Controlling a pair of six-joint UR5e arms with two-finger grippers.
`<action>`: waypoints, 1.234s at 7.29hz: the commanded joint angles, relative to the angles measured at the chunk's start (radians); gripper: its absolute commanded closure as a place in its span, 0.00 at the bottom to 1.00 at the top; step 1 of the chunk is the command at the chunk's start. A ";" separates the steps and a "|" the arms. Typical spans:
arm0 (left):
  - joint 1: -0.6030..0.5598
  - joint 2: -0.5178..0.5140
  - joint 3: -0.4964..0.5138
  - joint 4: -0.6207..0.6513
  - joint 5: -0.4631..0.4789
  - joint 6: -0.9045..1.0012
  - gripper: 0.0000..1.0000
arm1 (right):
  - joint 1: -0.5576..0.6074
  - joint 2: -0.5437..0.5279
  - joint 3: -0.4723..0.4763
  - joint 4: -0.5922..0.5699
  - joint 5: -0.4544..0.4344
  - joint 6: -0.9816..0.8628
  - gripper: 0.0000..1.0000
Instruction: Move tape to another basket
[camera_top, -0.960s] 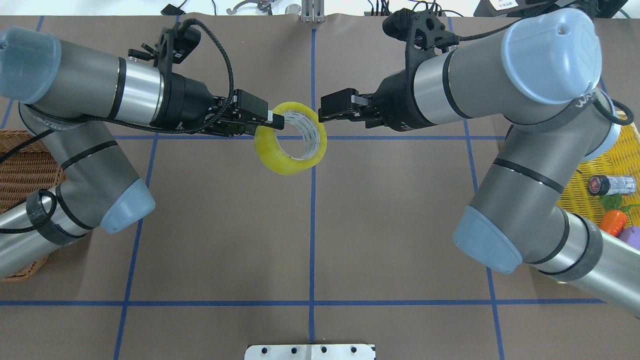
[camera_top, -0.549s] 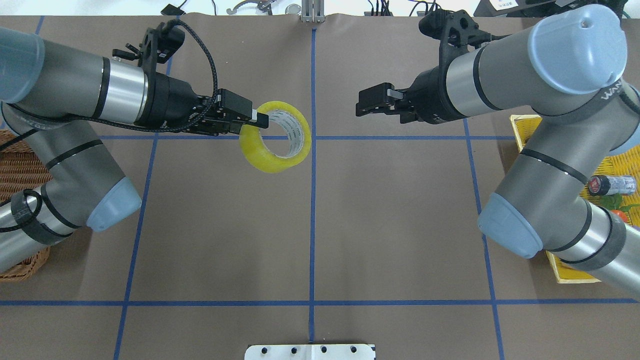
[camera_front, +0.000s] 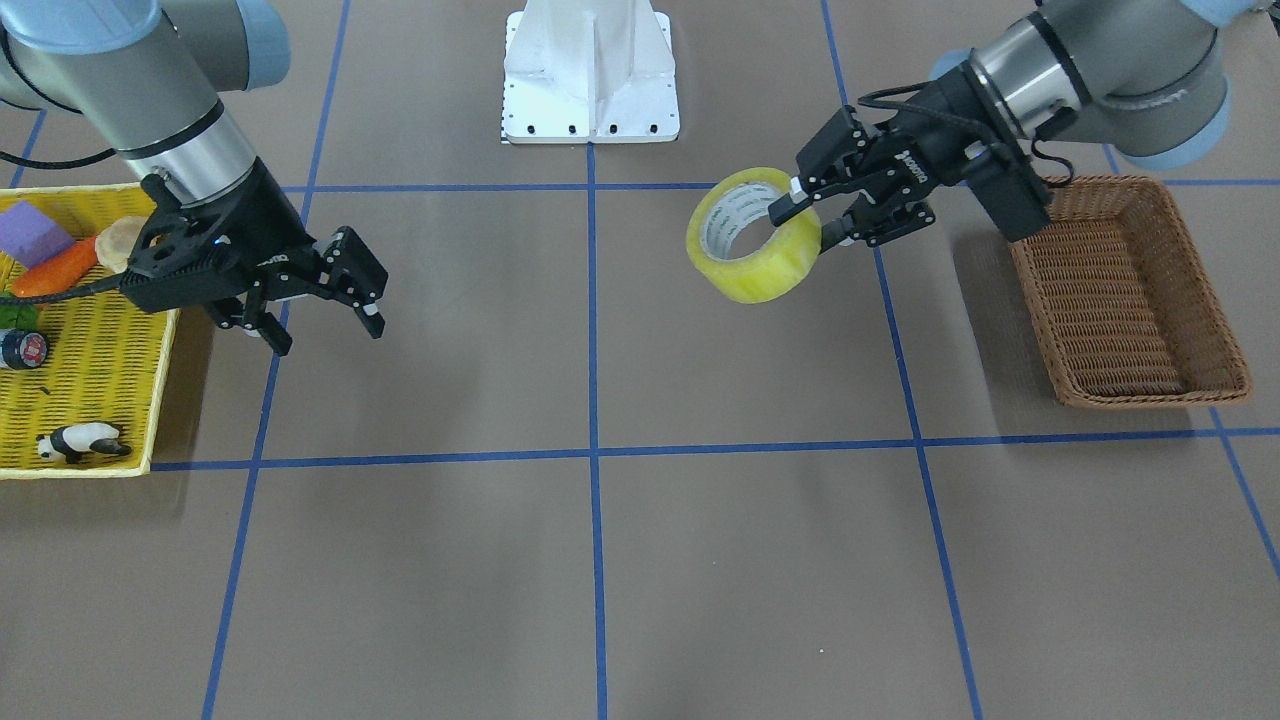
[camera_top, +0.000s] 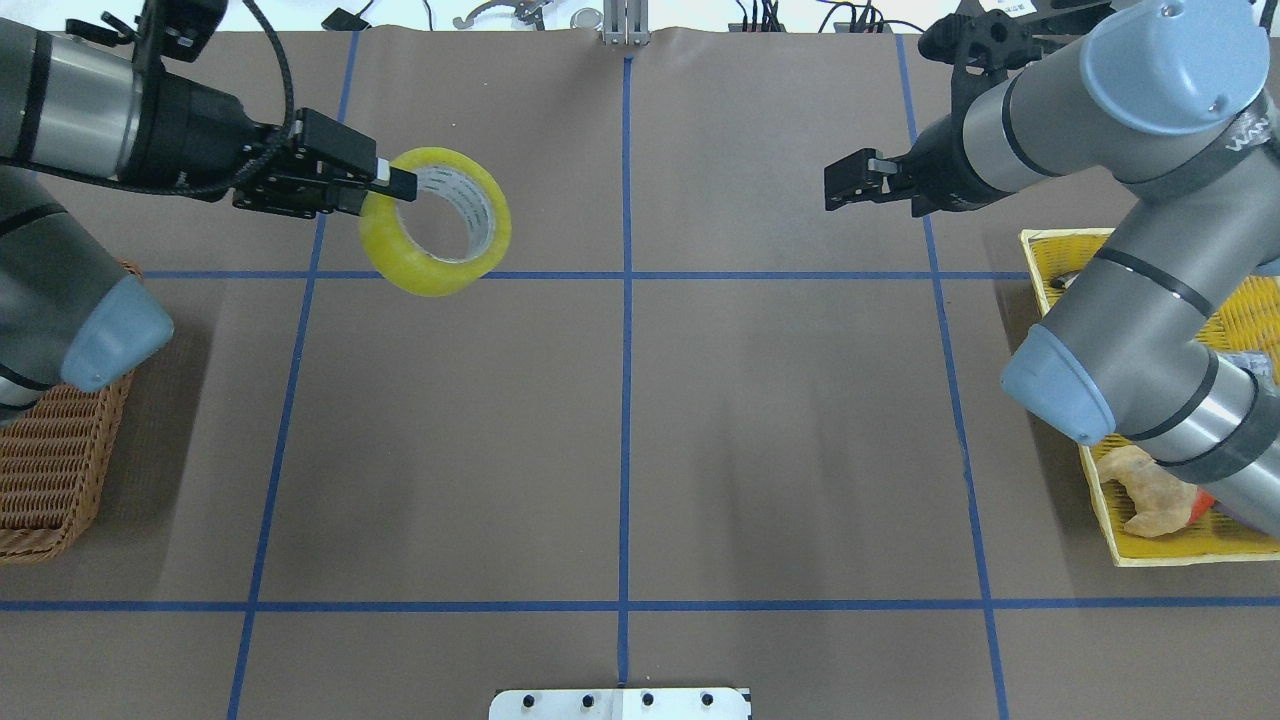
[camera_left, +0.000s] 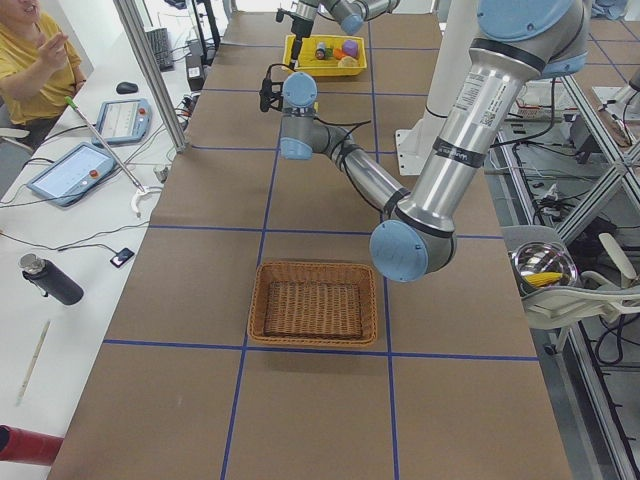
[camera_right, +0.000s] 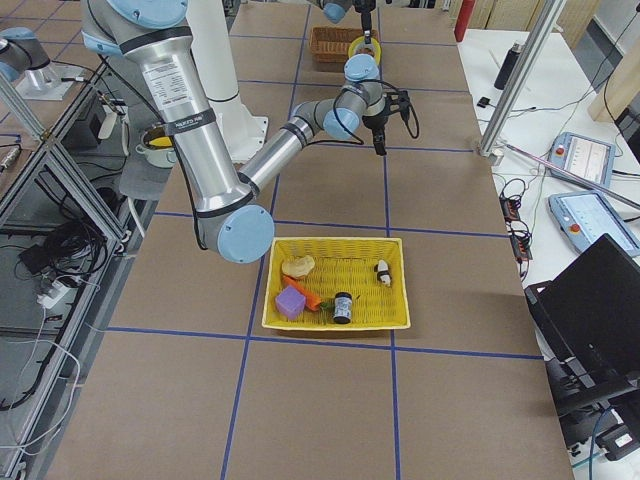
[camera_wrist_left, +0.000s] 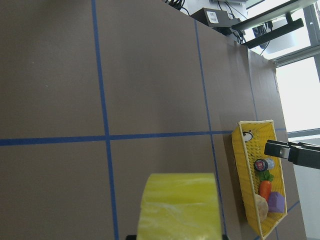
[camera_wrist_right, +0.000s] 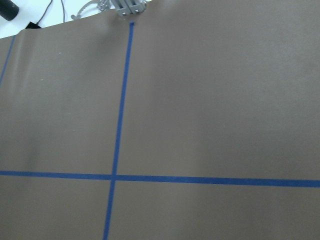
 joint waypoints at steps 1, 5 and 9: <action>-0.090 0.066 0.006 0.003 -0.083 0.109 1.00 | 0.060 -0.008 -0.020 -0.133 0.002 -0.172 0.00; -0.272 0.199 0.039 -0.001 -0.312 0.322 1.00 | 0.169 -0.082 -0.051 -0.184 0.070 -0.451 0.00; -0.481 0.257 0.244 -0.003 -0.534 0.641 1.00 | 0.281 -0.207 -0.051 -0.175 0.130 -0.665 0.00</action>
